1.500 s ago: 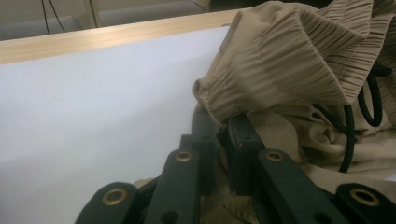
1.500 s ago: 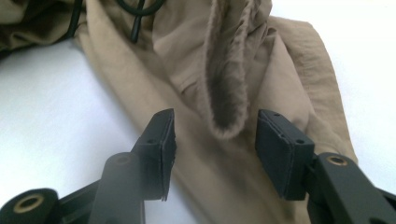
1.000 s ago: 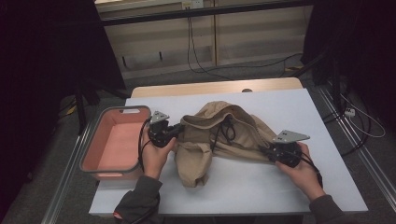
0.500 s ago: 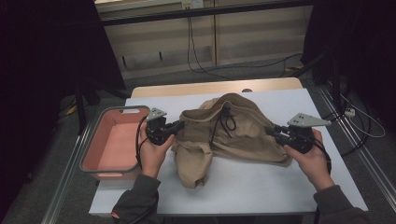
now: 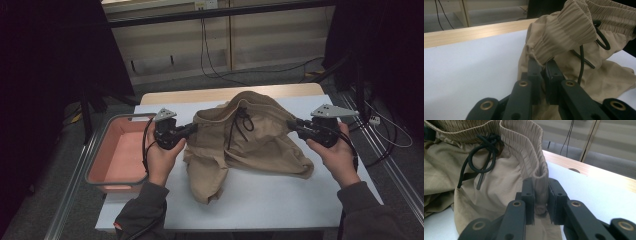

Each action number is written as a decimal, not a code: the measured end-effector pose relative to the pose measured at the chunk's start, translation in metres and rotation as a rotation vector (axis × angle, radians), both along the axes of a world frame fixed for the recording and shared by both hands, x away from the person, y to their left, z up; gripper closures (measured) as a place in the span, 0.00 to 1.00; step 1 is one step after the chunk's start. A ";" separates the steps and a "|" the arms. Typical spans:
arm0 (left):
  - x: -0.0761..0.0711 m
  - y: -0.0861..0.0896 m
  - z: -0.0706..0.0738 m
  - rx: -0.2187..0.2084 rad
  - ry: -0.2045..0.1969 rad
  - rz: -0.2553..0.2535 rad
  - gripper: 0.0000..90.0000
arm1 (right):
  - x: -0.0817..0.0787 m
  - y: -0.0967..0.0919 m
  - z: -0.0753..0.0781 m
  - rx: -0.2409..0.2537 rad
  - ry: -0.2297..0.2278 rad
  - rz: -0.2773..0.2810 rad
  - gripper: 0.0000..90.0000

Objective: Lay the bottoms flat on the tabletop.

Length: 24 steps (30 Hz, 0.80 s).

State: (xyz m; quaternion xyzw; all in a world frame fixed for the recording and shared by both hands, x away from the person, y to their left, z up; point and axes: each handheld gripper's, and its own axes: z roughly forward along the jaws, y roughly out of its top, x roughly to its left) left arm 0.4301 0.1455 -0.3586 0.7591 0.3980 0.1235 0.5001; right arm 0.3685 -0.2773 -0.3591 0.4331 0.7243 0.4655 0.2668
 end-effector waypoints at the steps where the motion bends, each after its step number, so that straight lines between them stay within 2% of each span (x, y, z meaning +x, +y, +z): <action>1: 0.001 0.000 0.000 0.000 0.004 0.000 0.94 | 0.001 0.000 0.000 -0.002 0.003 0.000 0.86; 6: 0.008 0.002 0.000 -0.005 0.010 0.009 0.94 | 0.008 -0.003 0.000 0.001 0.008 -0.007 0.86; 9: 0.021 0.005 0.005 -0.010 0.018 0.018 0.94 | 0.019 -0.006 0.005 -0.002 0.013 -0.013 0.86; 11: 0.035 0.005 0.011 -0.005 0.021 0.023 0.94 | 0.030 -0.007 0.010 -0.047 0.008 -0.017 0.86; 14: 0.057 0.001 0.020 0.010 0.027 0.032 0.94 | 0.055 -0.008 0.021 -0.054 0.018 -0.022 0.87; 17: 0.086 -0.007 0.034 0.039 0.020 0.038 0.95 | 0.088 -0.007 0.037 -0.093 0.028 -0.046 0.88; 19: 0.112 -0.014 0.050 0.051 -0.012 0.062 0.95 | 0.114 -0.006 0.053 -0.143 0.018 -0.094 0.89; 20: 0.120 -0.016 0.056 0.056 -0.031 0.069 0.95 | 0.131 -0.006 0.064 -0.150 0.004 -0.134 0.89; 22: 0.140 -0.023 0.072 0.070 -0.102 0.102 0.94 | 0.153 -0.006 0.081 -0.171 -0.049 -0.195 0.89; 23: 0.148 -0.028 0.078 0.082 -0.128 0.113 0.92 | 0.162 -0.007 0.087 -0.143 -0.081 -0.240 0.87; 24: 0.156 -0.034 0.079 0.086 -0.111 0.112 0.88 | 0.169 -0.007 0.089 -0.110 -0.118 -0.277 0.81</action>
